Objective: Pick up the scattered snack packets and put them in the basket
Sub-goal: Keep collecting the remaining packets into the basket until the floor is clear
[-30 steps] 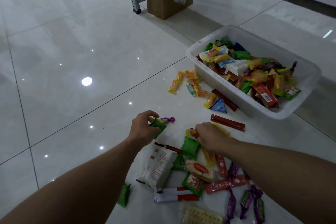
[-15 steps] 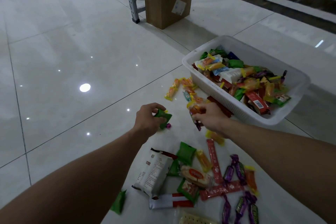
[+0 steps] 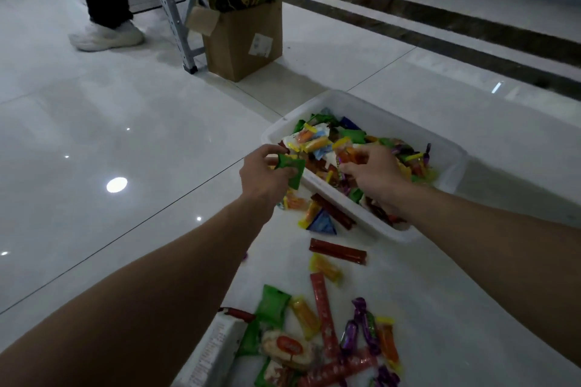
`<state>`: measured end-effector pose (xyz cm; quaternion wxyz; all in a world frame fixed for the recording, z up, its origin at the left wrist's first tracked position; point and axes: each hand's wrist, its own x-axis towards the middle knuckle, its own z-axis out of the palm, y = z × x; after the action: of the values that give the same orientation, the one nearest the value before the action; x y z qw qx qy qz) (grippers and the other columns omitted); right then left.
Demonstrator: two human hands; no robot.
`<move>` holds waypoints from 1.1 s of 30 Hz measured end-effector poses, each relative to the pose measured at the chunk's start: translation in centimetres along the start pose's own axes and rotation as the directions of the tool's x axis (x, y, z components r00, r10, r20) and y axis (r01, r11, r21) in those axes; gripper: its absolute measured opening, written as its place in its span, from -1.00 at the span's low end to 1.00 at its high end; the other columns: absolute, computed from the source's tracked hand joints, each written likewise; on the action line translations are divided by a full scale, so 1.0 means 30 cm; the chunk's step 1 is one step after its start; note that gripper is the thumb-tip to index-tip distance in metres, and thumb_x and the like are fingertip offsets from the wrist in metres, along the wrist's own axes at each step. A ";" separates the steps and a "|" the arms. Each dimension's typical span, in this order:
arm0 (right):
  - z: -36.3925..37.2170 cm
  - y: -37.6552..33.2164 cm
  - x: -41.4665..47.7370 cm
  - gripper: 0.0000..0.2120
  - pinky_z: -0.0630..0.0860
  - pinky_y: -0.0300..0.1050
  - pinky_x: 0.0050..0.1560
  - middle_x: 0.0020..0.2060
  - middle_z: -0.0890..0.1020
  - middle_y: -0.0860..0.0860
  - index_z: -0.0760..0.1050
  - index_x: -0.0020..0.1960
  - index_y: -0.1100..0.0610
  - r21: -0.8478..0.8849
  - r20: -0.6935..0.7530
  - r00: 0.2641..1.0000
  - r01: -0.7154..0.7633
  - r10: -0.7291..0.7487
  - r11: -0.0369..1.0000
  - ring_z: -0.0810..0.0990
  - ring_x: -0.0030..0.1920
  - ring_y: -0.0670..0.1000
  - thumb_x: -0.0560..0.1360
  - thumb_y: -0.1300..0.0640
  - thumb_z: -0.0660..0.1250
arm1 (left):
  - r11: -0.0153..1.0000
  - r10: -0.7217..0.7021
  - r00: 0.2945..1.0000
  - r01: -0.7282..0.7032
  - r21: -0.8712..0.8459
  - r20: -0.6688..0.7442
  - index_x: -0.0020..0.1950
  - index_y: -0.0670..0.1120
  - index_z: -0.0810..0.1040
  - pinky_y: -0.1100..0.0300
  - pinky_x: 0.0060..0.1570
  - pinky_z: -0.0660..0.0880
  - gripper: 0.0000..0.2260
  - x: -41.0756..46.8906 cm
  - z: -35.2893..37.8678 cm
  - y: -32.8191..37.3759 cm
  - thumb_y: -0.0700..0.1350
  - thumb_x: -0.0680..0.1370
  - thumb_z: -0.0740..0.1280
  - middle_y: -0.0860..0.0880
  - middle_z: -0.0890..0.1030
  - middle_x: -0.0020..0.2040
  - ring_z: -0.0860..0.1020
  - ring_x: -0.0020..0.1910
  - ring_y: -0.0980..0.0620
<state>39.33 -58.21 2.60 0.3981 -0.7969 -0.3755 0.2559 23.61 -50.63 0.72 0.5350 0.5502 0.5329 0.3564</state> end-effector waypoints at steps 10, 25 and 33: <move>-0.156 0.064 0.219 -0.82 0.53 -0.05 -0.25 -0.23 0.62 0.17 0.60 -0.03 0.31 0.060 -0.088 0.987 -0.131 0.136 0.990 0.61 -0.24 0.09 0.49 0.19 0.35 | 0.999 -0.008 0.999 0.011 -0.050 0.048 0.12 -0.05 0.57 0.15 -0.21 0.64 -0.67 0.161 0.340 0.120 -0.33 0.42 0.46 -0.07 0.60 0.01 0.62 -0.09 0.00; -0.187 0.162 0.432 -0.91 0.60 0.07 -0.04 -0.15 0.62 0.12 0.60 -0.09 0.15 0.136 -0.101 0.976 -0.178 0.192 0.975 0.60 -0.11 0.11 0.48 0.15 0.34 | 1.000 -0.001 0.996 -0.001 0.023 0.093 0.37 -0.06 0.45 0.14 0.05 0.58 -0.56 0.377 0.477 0.094 -0.23 0.50 0.40 -0.06 0.53 0.30 0.56 0.11 -0.01; -0.164 0.153 0.429 -0.46 0.44 0.02 0.31 0.32 0.46 0.06 0.33 0.44 0.09 0.111 -0.070 0.983 -0.162 0.170 0.980 0.47 0.27 0.10 0.49 0.12 0.37 | 0.969 0.154 0.974 -0.182 0.165 0.169 0.35 0.01 0.47 0.21 0.01 0.52 -0.56 0.329 0.411 0.093 -0.17 0.49 0.42 -0.03 0.50 0.31 0.49 0.19 0.04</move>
<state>52.18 -51.90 0.11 0.4313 -0.8128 -0.2776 0.2761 37.81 -43.26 -0.48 0.4908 0.6654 0.4710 0.3074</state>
